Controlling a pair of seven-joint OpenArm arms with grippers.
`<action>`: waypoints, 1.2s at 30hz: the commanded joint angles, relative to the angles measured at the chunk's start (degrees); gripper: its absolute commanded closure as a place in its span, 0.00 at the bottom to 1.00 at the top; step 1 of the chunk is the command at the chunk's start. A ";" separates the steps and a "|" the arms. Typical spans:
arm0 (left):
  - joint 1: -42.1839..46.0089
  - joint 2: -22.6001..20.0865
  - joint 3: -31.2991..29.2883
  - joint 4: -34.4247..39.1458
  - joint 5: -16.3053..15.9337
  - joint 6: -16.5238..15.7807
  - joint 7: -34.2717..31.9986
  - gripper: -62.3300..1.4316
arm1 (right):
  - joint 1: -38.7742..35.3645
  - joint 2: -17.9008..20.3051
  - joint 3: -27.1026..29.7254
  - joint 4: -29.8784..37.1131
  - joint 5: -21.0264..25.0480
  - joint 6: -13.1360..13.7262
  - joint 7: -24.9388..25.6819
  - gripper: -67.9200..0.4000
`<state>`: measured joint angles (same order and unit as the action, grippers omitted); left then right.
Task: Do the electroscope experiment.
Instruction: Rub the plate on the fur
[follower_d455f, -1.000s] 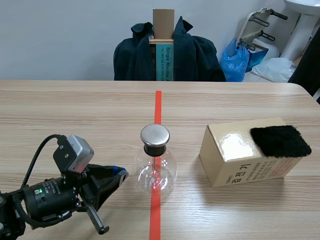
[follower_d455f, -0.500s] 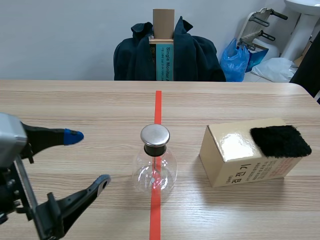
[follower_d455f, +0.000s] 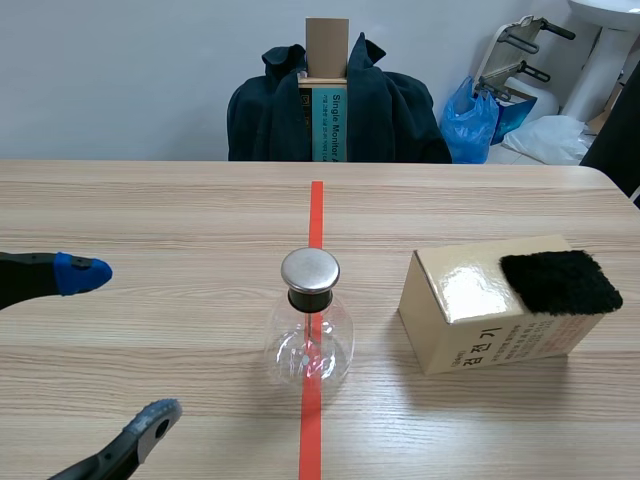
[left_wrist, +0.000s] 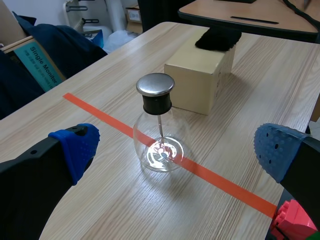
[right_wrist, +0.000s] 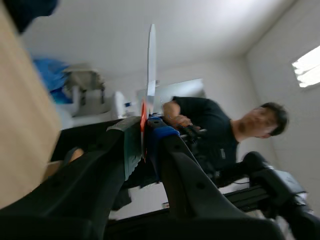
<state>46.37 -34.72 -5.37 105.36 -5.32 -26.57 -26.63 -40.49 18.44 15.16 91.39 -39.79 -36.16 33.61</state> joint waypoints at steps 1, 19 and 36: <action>-0.48 0.24 -0.24 0.31 -0.37 0.28 -0.31 0.00 | 2.51 1.73 -0.46 -1.68 -1.62 0.55 -0.39 0.98; -0.50 0.26 -0.46 0.35 -0.39 0.48 -0.37 0.00 | 14.80 2.23 -9.25 -18.23 -10.69 1.57 -5.38 0.98; -0.50 0.26 -0.46 0.35 -0.39 0.46 -0.37 0.00 | 14.43 2.21 -10.36 -22.27 -14.86 1.97 -7.17 0.98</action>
<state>46.02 -34.74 -5.45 105.32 -4.97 -26.15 -26.00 -25.96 19.55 4.43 68.79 -54.68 -33.63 26.63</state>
